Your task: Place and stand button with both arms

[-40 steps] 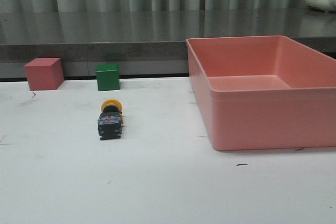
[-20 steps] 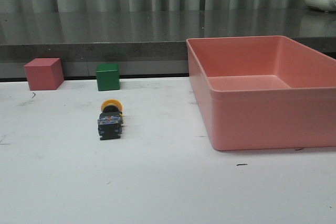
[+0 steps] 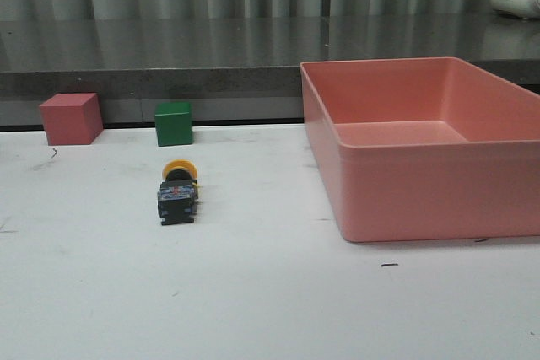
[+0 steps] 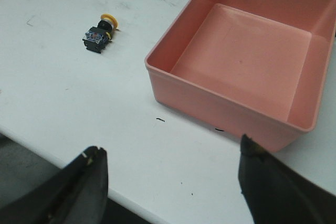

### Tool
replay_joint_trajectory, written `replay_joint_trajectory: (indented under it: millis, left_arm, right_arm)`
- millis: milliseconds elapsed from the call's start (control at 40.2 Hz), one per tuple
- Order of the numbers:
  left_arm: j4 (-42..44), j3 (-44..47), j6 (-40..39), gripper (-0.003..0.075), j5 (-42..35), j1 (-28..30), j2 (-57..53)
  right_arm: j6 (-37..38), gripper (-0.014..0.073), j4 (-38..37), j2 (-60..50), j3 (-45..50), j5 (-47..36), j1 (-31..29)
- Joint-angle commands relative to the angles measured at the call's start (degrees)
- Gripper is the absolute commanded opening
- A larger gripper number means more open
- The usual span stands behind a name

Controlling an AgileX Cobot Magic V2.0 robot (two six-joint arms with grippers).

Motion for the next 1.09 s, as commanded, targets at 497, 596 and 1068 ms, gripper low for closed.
replay_joint_trajectory:
  millis: [497,596,1068]
  left_arm:
    - [-1.22,-1.91,-0.19,0.0545,-7.1,-0.13,0.76]
    - [-1.64,-1.91,-0.19,0.0545,-7.1,-0.13,0.76]
    - [-2.03,-4.03,-0.19,0.0545,-7.07,-0.13,5.51]
  right_arm:
    - [-0.97,0.0541,0.42,0.16,-1.24,-4.07,-0.25]
    - [-0.97,0.0541,0.42,0.16,-1.24,-4.07,-0.25]
    - [-0.97,0.0541,0.42,0.16,-1.24,-4.07,-0.25]
